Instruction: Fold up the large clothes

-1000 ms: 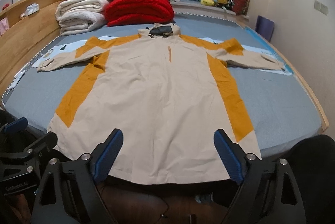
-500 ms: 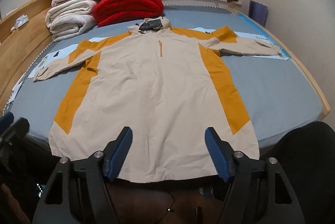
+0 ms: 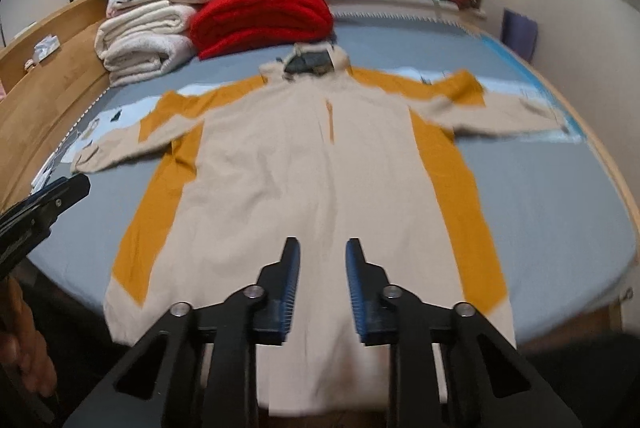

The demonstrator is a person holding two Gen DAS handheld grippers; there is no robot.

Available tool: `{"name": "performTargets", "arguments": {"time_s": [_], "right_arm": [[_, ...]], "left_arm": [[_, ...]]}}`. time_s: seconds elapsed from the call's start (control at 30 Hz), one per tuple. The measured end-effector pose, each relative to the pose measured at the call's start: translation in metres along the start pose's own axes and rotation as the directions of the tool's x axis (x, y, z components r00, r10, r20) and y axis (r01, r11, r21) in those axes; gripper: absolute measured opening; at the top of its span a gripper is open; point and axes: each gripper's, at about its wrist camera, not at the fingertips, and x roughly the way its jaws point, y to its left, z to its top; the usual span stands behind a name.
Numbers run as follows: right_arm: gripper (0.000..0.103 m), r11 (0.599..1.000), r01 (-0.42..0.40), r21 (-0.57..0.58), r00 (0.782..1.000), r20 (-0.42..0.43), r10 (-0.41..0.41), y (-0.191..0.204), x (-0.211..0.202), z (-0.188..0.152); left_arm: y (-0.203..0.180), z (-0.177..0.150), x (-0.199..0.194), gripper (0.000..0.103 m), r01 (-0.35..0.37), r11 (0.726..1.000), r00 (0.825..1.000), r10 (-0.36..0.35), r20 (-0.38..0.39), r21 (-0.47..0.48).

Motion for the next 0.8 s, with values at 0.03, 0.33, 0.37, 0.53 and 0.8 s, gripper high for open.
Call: {"name": "performTargets", "arguments": {"time_s": [0.03,0.33,0.37,0.53,0.8], "right_arm": [[0.016,1.000,-0.003,-0.005,1.000,0.013,0.003,0.000,0.007,0.015],[0.016,1.000,-0.028,-0.001,0.994,0.107,0.028,-0.001,0.063,0.134],[0.016,0.999,-0.032,-0.007,0.992,0.122,0.033,0.001,0.070,0.147],[0.040,0.996,-0.078,-0.050,0.979,0.183,0.086,0.008,0.107,0.193],[0.062,0.992,-0.117,-0.046,0.991,0.060,0.120,-0.002,0.172,0.190]], "left_arm": [[0.007,0.010,0.011,0.017,-0.022,1.000,1.000,0.022,0.010,0.003],[0.095,0.075,0.117,0.010,-0.104,0.994,0.994,0.104,-0.026,-0.015],[0.106,0.078,0.126,0.010,-0.100,0.995,0.995,0.099,-0.029,-0.022],[0.181,0.078,0.181,0.010,-0.137,0.984,0.987,0.127,-0.096,-0.112],[0.311,0.041,0.230,0.010,-0.221,0.910,0.972,0.176,-0.156,-0.351]]}}
